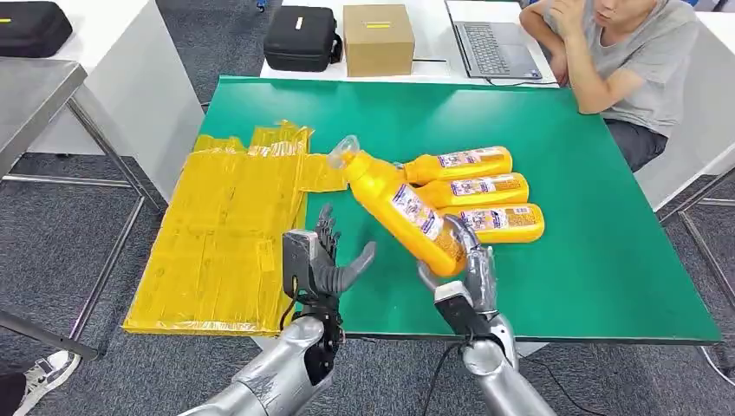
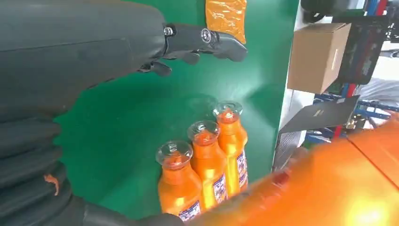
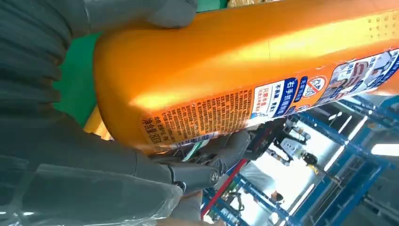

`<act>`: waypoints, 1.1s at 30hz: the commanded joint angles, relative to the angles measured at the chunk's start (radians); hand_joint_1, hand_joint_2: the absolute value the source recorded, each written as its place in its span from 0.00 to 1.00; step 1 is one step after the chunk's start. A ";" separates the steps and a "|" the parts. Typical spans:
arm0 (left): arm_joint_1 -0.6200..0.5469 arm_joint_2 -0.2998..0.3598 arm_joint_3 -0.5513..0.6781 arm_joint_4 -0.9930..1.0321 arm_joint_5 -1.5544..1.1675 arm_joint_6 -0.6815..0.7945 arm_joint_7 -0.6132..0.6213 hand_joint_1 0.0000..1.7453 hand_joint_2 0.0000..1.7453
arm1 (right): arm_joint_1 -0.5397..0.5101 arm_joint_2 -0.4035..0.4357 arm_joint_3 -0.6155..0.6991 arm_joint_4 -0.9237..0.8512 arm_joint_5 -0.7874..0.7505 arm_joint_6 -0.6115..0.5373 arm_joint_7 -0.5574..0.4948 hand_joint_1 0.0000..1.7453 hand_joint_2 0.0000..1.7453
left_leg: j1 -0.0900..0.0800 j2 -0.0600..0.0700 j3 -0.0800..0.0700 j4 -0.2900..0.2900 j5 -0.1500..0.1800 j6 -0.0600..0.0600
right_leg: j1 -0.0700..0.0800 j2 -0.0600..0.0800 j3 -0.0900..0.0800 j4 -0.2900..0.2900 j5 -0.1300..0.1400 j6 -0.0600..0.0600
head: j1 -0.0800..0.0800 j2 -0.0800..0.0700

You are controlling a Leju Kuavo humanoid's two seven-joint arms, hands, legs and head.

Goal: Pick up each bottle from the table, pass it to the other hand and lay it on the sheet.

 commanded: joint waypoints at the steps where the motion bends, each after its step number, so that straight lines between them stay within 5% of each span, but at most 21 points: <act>1: -0.048 0.017 -0.019 0.044 0.006 -0.005 0.009 0.00 1.00 | -0.051 0.008 0.049 0.087 -0.003 -0.011 -0.001 1.00 1.00 | 0.000 0.002 0.002 0.000 -0.001 -0.001 | 0.000 0.001 0.001 0.000 0.000 -0.001 | 0.000 0.000; 33: -0.020 0.023 -0.145 -0.110 0.147 -0.478 0.309 0.00 1.00 | -0.051 -0.014 0.126 0.101 -0.009 -0.110 -0.001 1.00 1.00 | 0.000 0.002 0.003 -0.001 -0.001 -0.001 | 0.000 0.001 0.002 0.000 -0.001 -0.001 | 0.000 0.000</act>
